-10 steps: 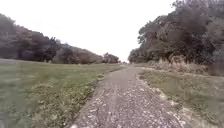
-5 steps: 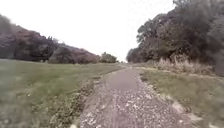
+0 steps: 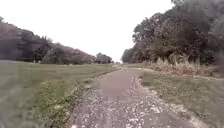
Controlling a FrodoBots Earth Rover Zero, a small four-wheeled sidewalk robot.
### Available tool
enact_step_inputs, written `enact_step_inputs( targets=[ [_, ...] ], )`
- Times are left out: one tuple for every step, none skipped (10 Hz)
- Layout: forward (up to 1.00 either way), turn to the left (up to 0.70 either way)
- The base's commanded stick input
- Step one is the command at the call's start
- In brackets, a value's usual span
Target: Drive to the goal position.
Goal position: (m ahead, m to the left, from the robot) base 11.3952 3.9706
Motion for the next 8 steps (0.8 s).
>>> enact_step_inputs(
  targets=[
    [1.0,-0.03],
    [1.0,0.0],
    [1.0,0.0],
    [1.0,0.0],
    [1.0,0.0],
    [1.0,0.0],
    [1.0,0.0],
    [1.0,0.0]
  ],
)
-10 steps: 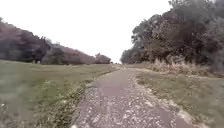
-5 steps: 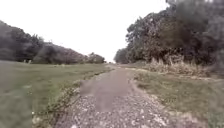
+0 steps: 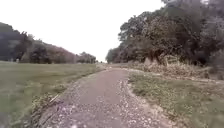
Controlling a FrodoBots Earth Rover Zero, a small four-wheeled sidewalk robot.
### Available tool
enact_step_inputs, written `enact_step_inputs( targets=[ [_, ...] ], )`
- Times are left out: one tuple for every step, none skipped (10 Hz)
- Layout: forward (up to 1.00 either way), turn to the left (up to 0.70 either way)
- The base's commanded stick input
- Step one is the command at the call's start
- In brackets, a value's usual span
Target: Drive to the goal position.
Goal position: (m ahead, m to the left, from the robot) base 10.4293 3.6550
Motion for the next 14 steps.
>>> enact_step_inputs(
  targets=[
    [1.0,0.0],
    [1.0,0.0],
    [1.0,0.0],
    [1.0,0.0],
    [1.0,0.0],
    [1.0,0.0],
    [1.0,0.0],
    [1.0,0.0],
    [1.0,0.0],
    [1.0,0.0],
    [1.0,0.0],
    [1.0,0.0],
    [1.0,0.0],
    [1.0,0.0]
  ],
)
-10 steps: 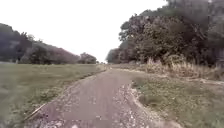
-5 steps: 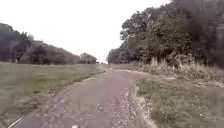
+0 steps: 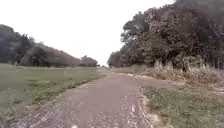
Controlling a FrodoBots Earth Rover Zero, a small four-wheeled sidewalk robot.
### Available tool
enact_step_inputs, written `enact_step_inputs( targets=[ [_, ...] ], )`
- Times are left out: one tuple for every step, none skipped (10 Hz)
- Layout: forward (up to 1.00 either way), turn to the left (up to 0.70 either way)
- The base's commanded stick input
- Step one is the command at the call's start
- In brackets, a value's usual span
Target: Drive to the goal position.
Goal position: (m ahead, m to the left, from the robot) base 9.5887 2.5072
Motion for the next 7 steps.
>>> enact_step_inputs(
  targets=[
    [1.0,0.0],
    [1.0,0.0],
    [1.0,-0.01],
    [1.0,-0.1],
    [1.0,-0.26],
    [1.0,-0.33],
    [1.0,-0.35]
  ],
)
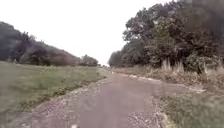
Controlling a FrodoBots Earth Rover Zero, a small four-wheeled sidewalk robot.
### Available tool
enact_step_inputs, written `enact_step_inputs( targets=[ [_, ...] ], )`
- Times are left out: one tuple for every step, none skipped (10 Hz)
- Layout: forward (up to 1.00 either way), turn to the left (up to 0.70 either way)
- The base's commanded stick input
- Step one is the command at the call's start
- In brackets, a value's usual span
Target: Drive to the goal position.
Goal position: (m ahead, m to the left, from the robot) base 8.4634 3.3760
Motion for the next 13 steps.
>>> enact_step_inputs(
  targets=[
    [1.0,-0.37],
    [1.0,-0.39],
    [1.0,-0.28],
    [1.0,-0.18],
    [1.0,-0.07],
    [1.0,0.0],
    [1.0,0.0],
    [1.0,0.0],
    [1.0,0.0],
    [1.0,0.0],
    [1.0,0.0],
    [1.0,0.0],
    [1.0,0.0]
  ],
)
